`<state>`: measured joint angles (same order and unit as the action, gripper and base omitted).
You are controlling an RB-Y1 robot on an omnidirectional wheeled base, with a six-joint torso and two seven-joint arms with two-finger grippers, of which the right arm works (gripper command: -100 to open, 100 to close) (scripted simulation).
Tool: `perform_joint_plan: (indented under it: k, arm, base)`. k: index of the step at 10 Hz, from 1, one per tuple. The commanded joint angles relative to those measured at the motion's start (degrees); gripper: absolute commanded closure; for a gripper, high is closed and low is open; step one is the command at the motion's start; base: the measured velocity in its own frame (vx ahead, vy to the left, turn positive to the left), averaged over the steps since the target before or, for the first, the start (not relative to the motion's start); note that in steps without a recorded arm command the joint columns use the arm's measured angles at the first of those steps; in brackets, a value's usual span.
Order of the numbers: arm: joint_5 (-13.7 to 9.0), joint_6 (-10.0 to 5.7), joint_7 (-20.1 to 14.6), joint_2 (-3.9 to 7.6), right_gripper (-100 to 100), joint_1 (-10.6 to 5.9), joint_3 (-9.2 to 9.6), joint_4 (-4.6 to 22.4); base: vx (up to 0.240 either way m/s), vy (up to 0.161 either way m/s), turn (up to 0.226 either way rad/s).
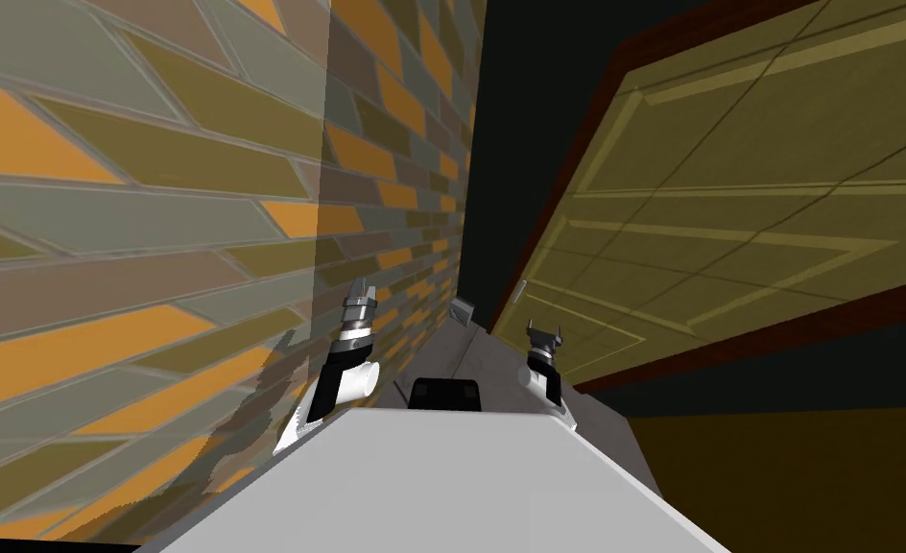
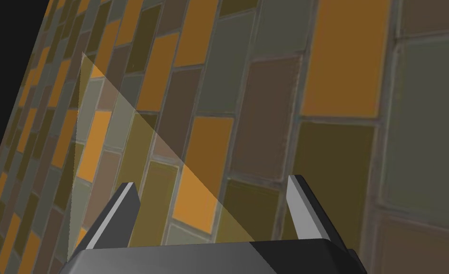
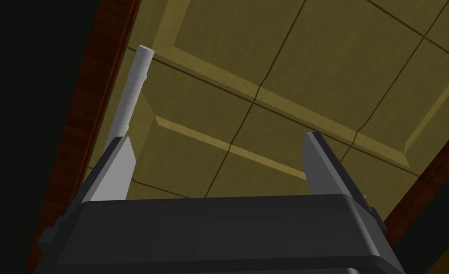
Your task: Pull the door open
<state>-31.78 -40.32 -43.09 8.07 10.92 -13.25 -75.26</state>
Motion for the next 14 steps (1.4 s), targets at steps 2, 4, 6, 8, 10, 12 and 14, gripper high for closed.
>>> perform_joint_plan:
  k: [2, 4, 6, 8, 10, 12, 14]
  arm:
    - [-1.27, -0.98, -2.34, 0.49, -100, -1.19, -0.59, 3.47]
    - [-2.04, -1.45, -3.58, 0.65, -100, -1.72, -0.93, 5.21]
    - [-3.48, -2.34, -5.92, 0.94, -100, -2.71, -1.58, 8.50]
    - [-4.92, -3.23, -8.27, 1.22, -100, -3.71, -2.22, 11.78]
    - [-6.27, -4.06, -10.45, 1.48, -100, -4.64, -2.83, 14.85]
    - [-7.57, -4.87, -12.58, 1.72, -100, -5.55, -3.41, 17.83]
    - [-8.81, -5.63, -14.58, 1.95, -100, -6.40, -3.97, 20.64]
  base:
    - [0.051, -0.036, 0.056]
    - [0.040, -0.033, 0.108]
    - [0.072, -0.044, 0.182]
    - [0.087, -0.052, 0.158]
    - [0.074, -0.073, 0.196]
    - [0.096, -0.077, 0.180]
    - [0.049, -0.047, 0.104]
